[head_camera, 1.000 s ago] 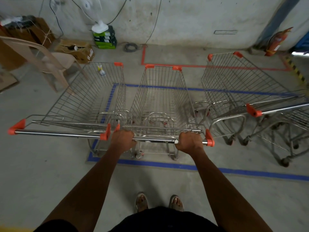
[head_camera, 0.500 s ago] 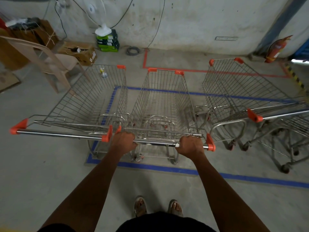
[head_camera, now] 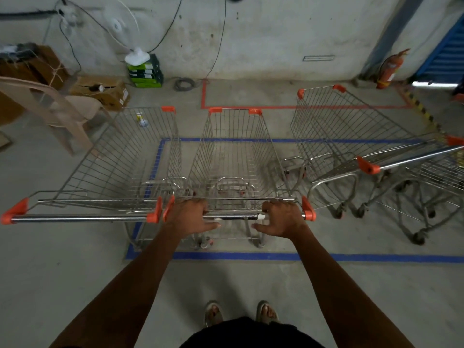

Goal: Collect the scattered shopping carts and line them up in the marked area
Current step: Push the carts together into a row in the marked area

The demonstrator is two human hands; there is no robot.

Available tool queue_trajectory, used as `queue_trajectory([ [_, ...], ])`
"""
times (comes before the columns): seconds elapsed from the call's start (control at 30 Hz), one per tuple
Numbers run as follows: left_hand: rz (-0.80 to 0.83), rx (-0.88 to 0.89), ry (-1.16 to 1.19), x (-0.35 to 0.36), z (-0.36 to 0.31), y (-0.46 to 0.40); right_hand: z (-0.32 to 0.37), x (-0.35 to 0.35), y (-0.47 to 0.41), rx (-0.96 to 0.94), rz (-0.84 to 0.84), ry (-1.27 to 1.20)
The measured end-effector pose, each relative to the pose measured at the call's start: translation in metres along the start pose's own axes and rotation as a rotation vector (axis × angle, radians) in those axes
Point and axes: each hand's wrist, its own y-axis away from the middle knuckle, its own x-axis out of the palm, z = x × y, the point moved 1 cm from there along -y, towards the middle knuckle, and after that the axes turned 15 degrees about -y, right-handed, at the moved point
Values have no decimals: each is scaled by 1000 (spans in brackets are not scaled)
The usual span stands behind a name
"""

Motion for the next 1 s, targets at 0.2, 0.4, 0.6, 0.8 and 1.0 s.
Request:
queue_trajectory([
  [0.2, -218, 172, 157, -22, -62, -40, -24, -12, 25, -8, -177, -5],
  [0.4, -372, 273, 269, -66, -169, -83, -80, -32, 54, -12, -294, -149],
  [0.6, -471, 301, 339, -106, -297, -119, -180, -68, 96, 46, -275, -139],
  [0.8, -484, 259, 392, -128, -414, -151, -295, -115, 140, 98, -225, -92],
  [1.0, -495, 212, 418, -160, -481, -174, -390, -162, 157, 176, -245, -81],
])
